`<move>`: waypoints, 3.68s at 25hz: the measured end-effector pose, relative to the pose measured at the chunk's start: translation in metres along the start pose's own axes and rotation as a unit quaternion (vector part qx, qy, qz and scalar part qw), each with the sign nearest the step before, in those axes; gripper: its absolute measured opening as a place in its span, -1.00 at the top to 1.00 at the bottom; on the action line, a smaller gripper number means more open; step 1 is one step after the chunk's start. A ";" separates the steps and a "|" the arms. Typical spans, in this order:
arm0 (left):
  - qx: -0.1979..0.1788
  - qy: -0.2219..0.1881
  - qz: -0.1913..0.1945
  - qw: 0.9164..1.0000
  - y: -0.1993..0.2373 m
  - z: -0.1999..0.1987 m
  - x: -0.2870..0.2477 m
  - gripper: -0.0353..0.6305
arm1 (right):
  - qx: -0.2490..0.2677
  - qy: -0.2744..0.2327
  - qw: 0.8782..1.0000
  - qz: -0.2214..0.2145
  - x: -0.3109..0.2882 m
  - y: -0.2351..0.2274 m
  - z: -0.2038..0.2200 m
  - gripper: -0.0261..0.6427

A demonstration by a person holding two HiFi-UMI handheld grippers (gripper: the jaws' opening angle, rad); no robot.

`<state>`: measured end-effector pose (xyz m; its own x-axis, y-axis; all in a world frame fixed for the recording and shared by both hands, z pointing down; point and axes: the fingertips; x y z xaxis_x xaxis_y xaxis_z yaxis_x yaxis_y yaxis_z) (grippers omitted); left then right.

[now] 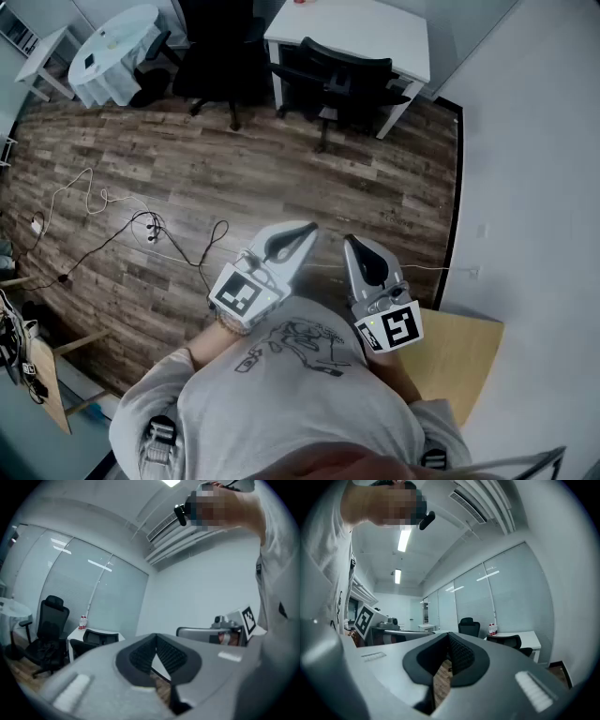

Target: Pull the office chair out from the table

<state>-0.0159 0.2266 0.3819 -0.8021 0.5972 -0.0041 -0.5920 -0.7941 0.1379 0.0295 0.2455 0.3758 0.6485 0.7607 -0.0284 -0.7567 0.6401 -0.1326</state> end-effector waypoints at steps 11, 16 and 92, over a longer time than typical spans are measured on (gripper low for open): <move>-0.002 -0.004 0.022 1.000 0.092 -0.011 -0.001 0.89 | 0.009 0.011 1.000 0.018 -0.095 -0.006 0.000 0.90; -0.007 -0.014 0.030 0.999 0.109 -0.015 -0.005 0.89 | 0.010 0.004 1.000 0.026 -0.115 -0.006 0.000 0.90; -0.461 0.440 0.142 0.758 0.488 0.252 -0.383 0.55 | 0.371 0.448 0.809 -0.084 -0.383 -0.502 0.243 0.59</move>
<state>0.0222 -0.3613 0.7008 -0.4094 0.4025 -0.8188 0.1360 -0.8605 -0.4910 0.1407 -0.3411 0.6942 0.2970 0.4854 -0.8223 -0.2778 0.8678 0.4119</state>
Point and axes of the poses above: the fingertips, and each gripper's own axes: x backward along the fingers, y to its left, z out of its underside, and after that the axes turned 3 degrees about -x, right-handed
